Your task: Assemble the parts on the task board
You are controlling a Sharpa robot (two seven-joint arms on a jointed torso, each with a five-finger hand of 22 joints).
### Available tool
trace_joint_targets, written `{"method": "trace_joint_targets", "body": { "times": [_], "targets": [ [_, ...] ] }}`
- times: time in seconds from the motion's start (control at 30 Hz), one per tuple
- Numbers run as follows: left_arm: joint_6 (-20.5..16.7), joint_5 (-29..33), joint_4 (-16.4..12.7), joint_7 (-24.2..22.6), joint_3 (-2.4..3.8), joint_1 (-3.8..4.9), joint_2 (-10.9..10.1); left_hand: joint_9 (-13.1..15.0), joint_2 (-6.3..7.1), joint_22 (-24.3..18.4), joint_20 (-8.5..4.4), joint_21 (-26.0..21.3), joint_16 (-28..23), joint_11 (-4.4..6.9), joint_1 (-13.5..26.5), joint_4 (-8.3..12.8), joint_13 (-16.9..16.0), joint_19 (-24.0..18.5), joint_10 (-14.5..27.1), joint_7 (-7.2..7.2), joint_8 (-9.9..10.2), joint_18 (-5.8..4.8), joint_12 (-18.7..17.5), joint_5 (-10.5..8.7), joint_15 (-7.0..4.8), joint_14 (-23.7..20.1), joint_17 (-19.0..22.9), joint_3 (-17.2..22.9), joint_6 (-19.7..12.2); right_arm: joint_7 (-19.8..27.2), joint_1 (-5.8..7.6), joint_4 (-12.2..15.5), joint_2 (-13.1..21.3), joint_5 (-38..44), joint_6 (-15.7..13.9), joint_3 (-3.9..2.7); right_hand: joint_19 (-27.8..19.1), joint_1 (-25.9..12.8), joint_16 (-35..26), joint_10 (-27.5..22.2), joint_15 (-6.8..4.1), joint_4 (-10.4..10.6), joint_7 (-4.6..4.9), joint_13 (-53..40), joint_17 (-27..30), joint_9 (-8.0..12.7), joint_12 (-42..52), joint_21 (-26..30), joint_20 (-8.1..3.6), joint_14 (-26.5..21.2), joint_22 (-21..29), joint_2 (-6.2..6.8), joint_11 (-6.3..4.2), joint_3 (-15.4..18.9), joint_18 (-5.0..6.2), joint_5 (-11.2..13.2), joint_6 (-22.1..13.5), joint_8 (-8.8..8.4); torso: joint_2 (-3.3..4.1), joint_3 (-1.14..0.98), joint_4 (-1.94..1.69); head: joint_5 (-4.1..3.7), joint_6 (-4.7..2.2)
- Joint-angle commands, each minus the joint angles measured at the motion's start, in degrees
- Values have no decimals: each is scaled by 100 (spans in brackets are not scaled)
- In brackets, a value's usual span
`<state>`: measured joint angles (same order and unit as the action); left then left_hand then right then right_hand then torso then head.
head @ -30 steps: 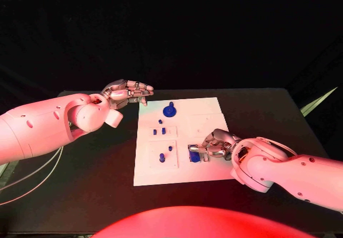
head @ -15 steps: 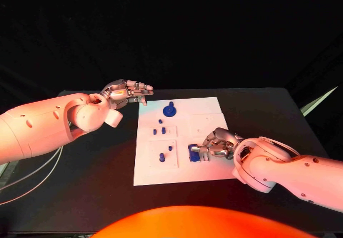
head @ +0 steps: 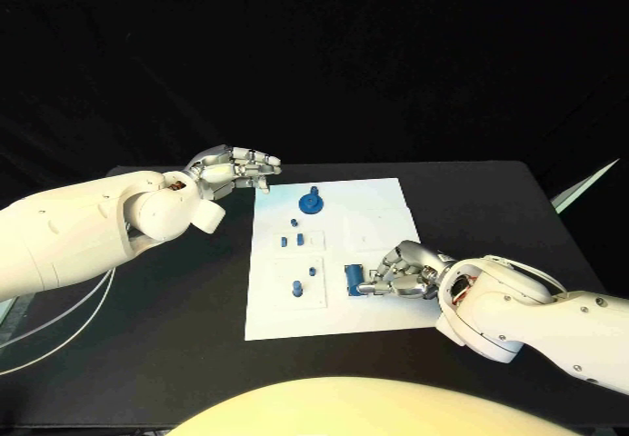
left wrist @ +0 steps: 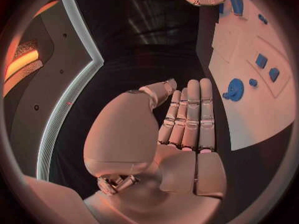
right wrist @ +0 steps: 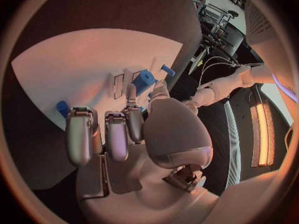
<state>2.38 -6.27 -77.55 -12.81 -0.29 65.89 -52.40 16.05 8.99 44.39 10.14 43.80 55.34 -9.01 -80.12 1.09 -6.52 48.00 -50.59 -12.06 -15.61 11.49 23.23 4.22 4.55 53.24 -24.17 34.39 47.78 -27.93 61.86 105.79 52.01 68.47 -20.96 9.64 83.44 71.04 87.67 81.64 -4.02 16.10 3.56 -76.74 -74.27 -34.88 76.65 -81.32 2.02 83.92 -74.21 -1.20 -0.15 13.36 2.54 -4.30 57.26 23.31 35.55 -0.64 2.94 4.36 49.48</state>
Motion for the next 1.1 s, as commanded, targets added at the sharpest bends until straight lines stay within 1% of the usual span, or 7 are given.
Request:
{"method": "trace_joint_targets", "body": {
  "times": [0.03, 0.23, 0.3, 0.43, 0.6, 0.97, 1.1],
  "targets": [
    [14, 6, -15, -12, 4, 3, 7, 47, 14, -49, 20, -84, -30, -50, 95, -90, 62, 11, 27, -114, 125, -100, -66, 137, 60, -17, 57, -176, -74, -9, -8, -43, -18, 21, 20, 0, 507, 202, 77, 194, -46, -42, -23, -352, -1240, -69, -20, -98, -42, 538, -1397, -98, -71, 169, -116, -13, 67, 157, 4, -5, -13, -3, 9],
    [14, 6, -11, -14, 3, 3, 10, 47, 14, -49, 20, -84, -30, -50, 95, -90, 62, 11, 27, -114, 125, -100, -66, 137, 60, -17, 57, -176, -74, -62, -14, -172, -118, 73, 23, 0, 508, 292, 79, 200, -50, -37, -28, -361, -1246, -64, -16, -106, -45, 539, -1399, -162, -76, 126, -117, -15, 74, 159, 7, -4, -12, 9, 25],
    [14, 6, -10, -14, 3, 3, 10, 47, 14, -49, 20, -84, -30, -50, 95, -90, 62, 11, 27, -114, 125, -100, -66, 137, 60, -17, 57, -176, -74, -100, -24, -217, -152, 125, 18, 1, 508, 347, 79, 204, -52, -31, -29, -367, -1245, -59, -15, -106, -47, 539, -1399, -213, -77, 101, -117, -15, 75, 157, 6, -1, -10, 9, 28],
    [15, 6, -8, -15, 3, 3, 12, 47, 14, -49, 20, -84, -30, -50, 95, -90, 62, 11, 27, -114, 125, -100, -66, 137, 60, -17, 57, -176, -74, -165, -33, -273, -190, 211, -29, 1, 508, 408, 79, 204, -54, -29, -30, -368, -1245, -52, -20, -107, -49, 539, -1399, -265, -79, 76, -117, -16, 77, 154, 2, 4, -4, 9, 38],
    [17, 6, -6, -13, 3, 3, 12, 47, 4, -63, 22, -102, -29, -50, 97, -100, 64, 15, 34, -114, 127, -99, -65, 139, 60, -24, 58, -167, -77, -188, -37, -305, -205, 261, -67, 0, 507, 404, 76, 207, -54, 3, -28, -372, -1241, -47, -20, -102, -49, 538, -1398, -316, -78, 69, -116, -13, 82, 152, 2, 3, -6, 6, 38],
    [24, 6, -7, -9, 2, 2, 2, 47, 2, -67, 22, -106, -28, -50, 97, -102, 64, 17, 36, -114, 128, -98, -64, 139, 60, -25, 58, -164, -77, -115, -40, -277, -165, 273, 20, 0, 508, 568, 78, 214, -59, -47, -37, -385, -1245, -32, -17, -113, -53, 539, -1400, -301, -86, 36, -118, -21, 74, 139, 3, 2, -6, 9, 50],
    [27, 6, -8, -8, 2, 2, -1, 47, 2, -67, 22, -106, -28, -50, 97, -102, 64, 17, 36, -114, 128, -98, -64, 139, 60, -25, 58, -164, -77, -94, -41, -266, -157, 269, 46, 0, 508, 618, 77, 217, -60, -60, -37, -390, -1245, -25, -14, -111, -55, 538, -1399, -259, -87, 29, -118, -18, 72, 134, 3, 2, -4, 8, 52]
  ]
}}
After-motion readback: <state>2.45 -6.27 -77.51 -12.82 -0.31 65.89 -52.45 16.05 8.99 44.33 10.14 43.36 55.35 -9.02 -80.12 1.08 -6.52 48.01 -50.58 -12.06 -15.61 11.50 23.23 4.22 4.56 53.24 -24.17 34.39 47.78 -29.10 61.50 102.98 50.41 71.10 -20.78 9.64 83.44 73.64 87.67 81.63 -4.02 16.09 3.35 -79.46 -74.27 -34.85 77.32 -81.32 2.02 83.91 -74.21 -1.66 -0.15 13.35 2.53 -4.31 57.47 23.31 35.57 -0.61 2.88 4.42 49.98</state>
